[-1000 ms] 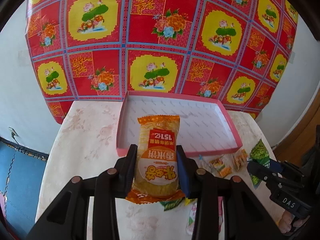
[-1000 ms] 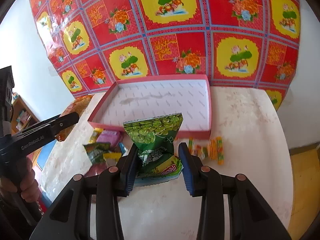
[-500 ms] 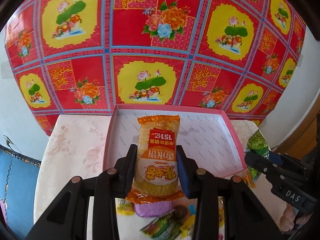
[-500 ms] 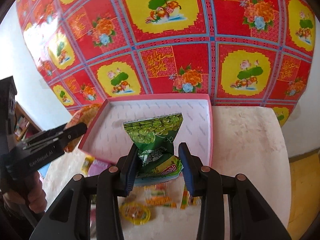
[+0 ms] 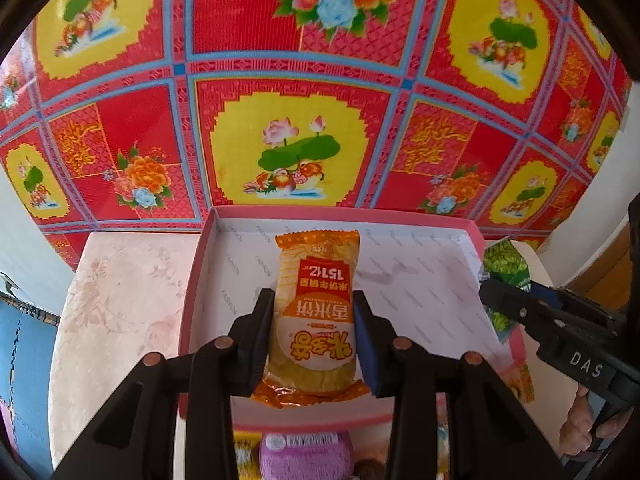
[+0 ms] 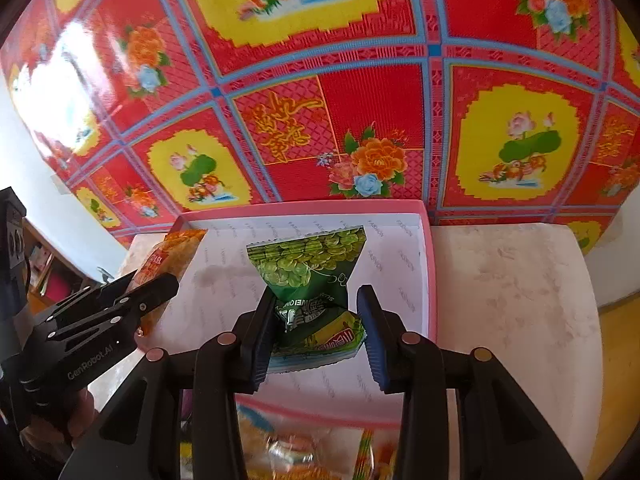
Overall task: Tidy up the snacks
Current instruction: 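Carry the bread bag into the pink tray and release while the right tool drops the pea bag there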
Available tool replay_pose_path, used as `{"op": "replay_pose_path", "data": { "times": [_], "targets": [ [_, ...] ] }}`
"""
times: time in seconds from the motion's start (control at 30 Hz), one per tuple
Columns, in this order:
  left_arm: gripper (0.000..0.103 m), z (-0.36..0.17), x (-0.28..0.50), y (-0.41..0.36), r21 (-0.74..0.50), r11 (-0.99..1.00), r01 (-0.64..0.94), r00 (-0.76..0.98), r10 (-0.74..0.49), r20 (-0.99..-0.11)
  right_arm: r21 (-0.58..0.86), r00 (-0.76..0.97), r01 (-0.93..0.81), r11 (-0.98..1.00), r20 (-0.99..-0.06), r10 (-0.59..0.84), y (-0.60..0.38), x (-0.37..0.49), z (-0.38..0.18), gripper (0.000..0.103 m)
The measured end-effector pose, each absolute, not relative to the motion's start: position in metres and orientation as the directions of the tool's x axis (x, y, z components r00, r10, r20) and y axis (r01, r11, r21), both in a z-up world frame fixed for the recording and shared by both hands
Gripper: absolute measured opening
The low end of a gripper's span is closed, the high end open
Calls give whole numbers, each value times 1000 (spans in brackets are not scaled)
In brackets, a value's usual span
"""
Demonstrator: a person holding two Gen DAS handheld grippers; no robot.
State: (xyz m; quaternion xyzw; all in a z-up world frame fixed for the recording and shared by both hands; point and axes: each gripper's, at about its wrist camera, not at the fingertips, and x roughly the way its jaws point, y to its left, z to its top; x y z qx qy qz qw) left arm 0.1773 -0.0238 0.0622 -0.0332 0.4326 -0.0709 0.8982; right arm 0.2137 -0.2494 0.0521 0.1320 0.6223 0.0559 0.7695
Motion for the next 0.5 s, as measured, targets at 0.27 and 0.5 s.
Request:
{"op": "replay_pose_path", "data": {
  "times": [0.27, 0.5],
  "targets": [
    [39, 42, 204, -28, -123, 988, 93, 589, -154, -793, 260, 178, 87, 962, -954, 241, -252, 230, 22, 40],
    [39, 29, 227, -36, -118, 989, 88, 562, -147, -814, 243, 150, 84, 966, -962, 229, -253, 241, 4, 40]
  ]
}}
